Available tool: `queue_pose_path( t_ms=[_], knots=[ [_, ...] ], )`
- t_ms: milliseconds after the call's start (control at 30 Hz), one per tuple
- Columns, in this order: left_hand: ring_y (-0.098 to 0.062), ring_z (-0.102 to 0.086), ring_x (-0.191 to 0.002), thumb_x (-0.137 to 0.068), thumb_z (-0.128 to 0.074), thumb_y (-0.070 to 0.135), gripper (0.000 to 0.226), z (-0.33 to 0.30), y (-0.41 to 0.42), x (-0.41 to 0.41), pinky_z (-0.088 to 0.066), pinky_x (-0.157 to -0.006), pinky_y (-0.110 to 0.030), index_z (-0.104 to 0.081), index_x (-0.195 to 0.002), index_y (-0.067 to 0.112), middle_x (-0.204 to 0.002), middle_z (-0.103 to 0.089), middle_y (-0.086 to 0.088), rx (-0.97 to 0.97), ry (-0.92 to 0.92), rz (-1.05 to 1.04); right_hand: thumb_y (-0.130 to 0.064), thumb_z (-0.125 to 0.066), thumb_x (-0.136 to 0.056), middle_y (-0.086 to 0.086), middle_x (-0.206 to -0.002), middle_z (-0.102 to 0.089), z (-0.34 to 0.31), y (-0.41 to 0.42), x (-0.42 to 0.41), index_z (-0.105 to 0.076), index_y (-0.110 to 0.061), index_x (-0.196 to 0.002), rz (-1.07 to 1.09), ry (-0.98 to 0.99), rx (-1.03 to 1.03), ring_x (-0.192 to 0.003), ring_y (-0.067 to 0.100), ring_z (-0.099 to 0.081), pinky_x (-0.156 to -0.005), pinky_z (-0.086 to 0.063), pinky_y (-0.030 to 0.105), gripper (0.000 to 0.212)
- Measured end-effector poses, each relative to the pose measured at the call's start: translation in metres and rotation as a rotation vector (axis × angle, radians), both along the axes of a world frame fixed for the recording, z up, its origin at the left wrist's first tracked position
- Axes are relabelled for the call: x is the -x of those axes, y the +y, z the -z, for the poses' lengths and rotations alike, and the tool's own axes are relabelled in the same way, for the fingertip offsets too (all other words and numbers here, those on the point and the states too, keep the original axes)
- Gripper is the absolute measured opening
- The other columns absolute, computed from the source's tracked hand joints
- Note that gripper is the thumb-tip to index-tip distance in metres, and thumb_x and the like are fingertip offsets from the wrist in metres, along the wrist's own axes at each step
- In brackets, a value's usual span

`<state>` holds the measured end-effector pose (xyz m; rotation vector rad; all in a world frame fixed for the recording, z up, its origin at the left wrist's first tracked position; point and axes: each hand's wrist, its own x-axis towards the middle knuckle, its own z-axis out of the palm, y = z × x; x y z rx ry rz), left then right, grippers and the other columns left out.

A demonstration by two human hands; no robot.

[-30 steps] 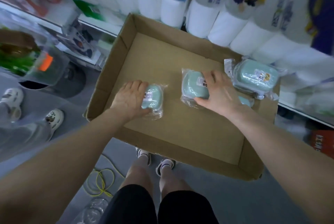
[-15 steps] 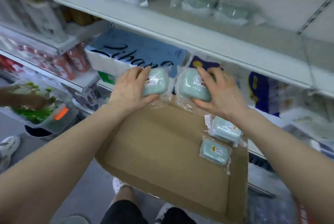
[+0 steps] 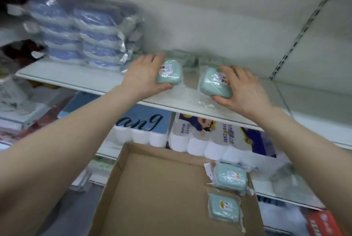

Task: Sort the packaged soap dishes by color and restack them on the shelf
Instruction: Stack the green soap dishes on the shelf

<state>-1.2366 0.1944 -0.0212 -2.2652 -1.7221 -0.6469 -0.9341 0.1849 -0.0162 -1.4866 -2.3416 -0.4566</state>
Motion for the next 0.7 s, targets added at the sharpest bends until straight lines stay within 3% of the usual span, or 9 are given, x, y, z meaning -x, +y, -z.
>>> queue_pose_path(
  t_ms=[200, 367, 533, 633, 700],
  knots=[
    [-0.035, -0.053, -0.110, -0.069, -0.071, 0.058, 0.078, -0.036, 0.090, -0.017, -0.039, -0.091, -0.038, -0.047, -0.129, 0.015, -0.121, -0.057, -0.012, -0.002, -0.016, 0.074, -0.052, -0.075, -0.072, 0.009, -0.129, -0.053, -0.015, 0.063, -0.005, -0.046, -0.020, -0.135, 0.145, 0.022, 0.013, -0.114, 0.037, -0.050, -0.090, -0.040, 0.044, 0.077],
    [-0.032, -0.049, -0.116, -0.076, -0.066, 0.061, 0.072, -0.048, 0.143, -0.028, -0.035, -0.100, -0.038, -0.042, -0.131, 0.022, -0.124, -0.057, -0.007, 0.101, 0.051, 0.099, -0.053, -0.070, -0.078, 0.003, -0.143, -0.044, -0.036, 0.113, -0.003, -0.037, -0.028, -0.142, 0.205, 0.037, 0.094, -0.131, 0.033, -0.037, -0.098, -0.035, 0.046, 0.077],
    [-0.034, -0.046, -0.121, -0.081, -0.070, 0.048, 0.066, -0.026, 0.164, -0.031, -0.035, -0.101, -0.035, -0.047, -0.134, 0.016, -0.131, -0.053, -0.010, 0.208, -0.063, 0.211, -0.053, -0.068, -0.077, 0.003, -0.137, -0.051, -0.031, 0.152, 0.004, -0.043, -0.028, -0.139, 0.142, 0.095, 0.212, -0.128, 0.035, -0.044, -0.103, -0.035, 0.044, 0.071],
    [-0.039, -0.041, -0.126, -0.082, -0.072, 0.038, 0.050, -0.009, 0.166, -0.030, -0.031, -0.108, -0.038, -0.061, -0.125, 0.015, -0.134, -0.050, -0.014, 0.056, -0.056, 0.226, -0.048, -0.055, -0.087, 0.008, -0.137, -0.052, -0.009, 0.162, 0.006, -0.047, -0.021, -0.141, 0.105, 0.077, 0.216, -0.127, 0.037, -0.045, -0.105, -0.038, 0.044, 0.061],
    [-0.043, -0.048, -0.115, -0.082, -0.071, 0.034, 0.039, 0.002, 0.163, -0.033, -0.037, -0.101, -0.045, -0.067, -0.117, 0.020, -0.123, -0.057, -0.013, -0.080, -0.010, 0.167, -0.050, -0.044, -0.092, 0.006, -0.142, -0.045, 0.005, 0.159, 0.007, -0.042, -0.025, -0.145, 0.160, 0.080, 0.149, -0.133, 0.038, -0.038, -0.102, -0.040, 0.049, 0.059]
  ],
)
